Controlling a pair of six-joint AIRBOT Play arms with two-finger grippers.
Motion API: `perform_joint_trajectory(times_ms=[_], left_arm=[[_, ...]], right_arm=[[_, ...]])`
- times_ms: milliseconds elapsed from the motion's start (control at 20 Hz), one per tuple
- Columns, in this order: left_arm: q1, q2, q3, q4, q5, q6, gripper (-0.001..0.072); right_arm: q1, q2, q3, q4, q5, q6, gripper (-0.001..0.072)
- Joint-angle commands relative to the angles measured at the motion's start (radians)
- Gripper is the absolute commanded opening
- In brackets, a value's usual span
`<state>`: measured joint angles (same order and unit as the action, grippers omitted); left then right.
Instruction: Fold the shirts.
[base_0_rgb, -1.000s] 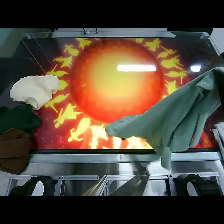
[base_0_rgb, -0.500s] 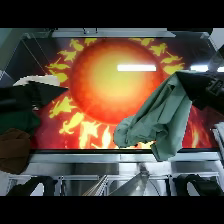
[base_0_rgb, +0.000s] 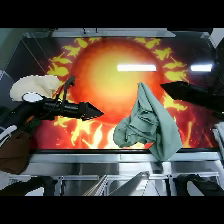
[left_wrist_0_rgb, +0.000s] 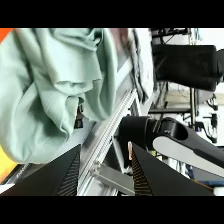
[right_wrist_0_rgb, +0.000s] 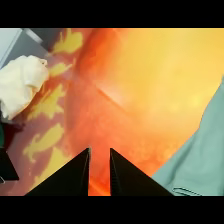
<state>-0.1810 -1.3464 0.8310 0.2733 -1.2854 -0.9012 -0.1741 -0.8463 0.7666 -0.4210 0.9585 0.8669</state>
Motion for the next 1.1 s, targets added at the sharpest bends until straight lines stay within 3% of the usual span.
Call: perform_joint_trajectory(times_ms=[0,50,100,250,350,400,600,900,1050], left_arm=[[-0.048,-0.154,0.058,0.09,-0.006,0.02,0.0334],[-0.068,-0.185,0.071,0.15,-0.005,0.005,0.0335],[-0.088,-0.216,0.075,0.196,-0.005,-0.018,0.0334],[-0.142,-0.301,0.072,0.212,0.002,-0.035,0.0334],[-0.173,-0.344,0.074,0.2,0.011,-0.036,0.0334],[-0.187,-0.364,0.082,0.191,0.011,-0.04,0.0334],[-0.248,-0.413,0.147,0.199,0.005,-0.069,0.0334],[-0.303,-0.497,0.265,0.198,0.002,-0.097,0.0334],[-0.313,-0.527,0.277,0.194,0.002,-0.118,0.0332]], right_arm=[[-0.214,0.023,0.0,-0.113,0.219,0.064,0.0274],[-0.275,0.032,-0.003,-0.188,0.277,0.105,0.0463],[-0.325,0.038,-0.017,-0.268,0.327,0.138,0.0544],[-0.366,0.035,-0.13,-0.407,0.277,0.221,0.0548],[-0.366,0.015,-0.23,-0.402,0.178,0.223,0.0571],[-0.366,-0.012,-0.266,-0.403,0.134,0.222,0.0632],[-0.366,-0.166,-0.299,-0.394,0.1,0.215,0.0638],[-0.305,-0.366,-0.299,-0.219,0.105,0.042,0.0637],[-0.234,-0.4,-0.299,-0.142,0.105,0.018,0.0631]])
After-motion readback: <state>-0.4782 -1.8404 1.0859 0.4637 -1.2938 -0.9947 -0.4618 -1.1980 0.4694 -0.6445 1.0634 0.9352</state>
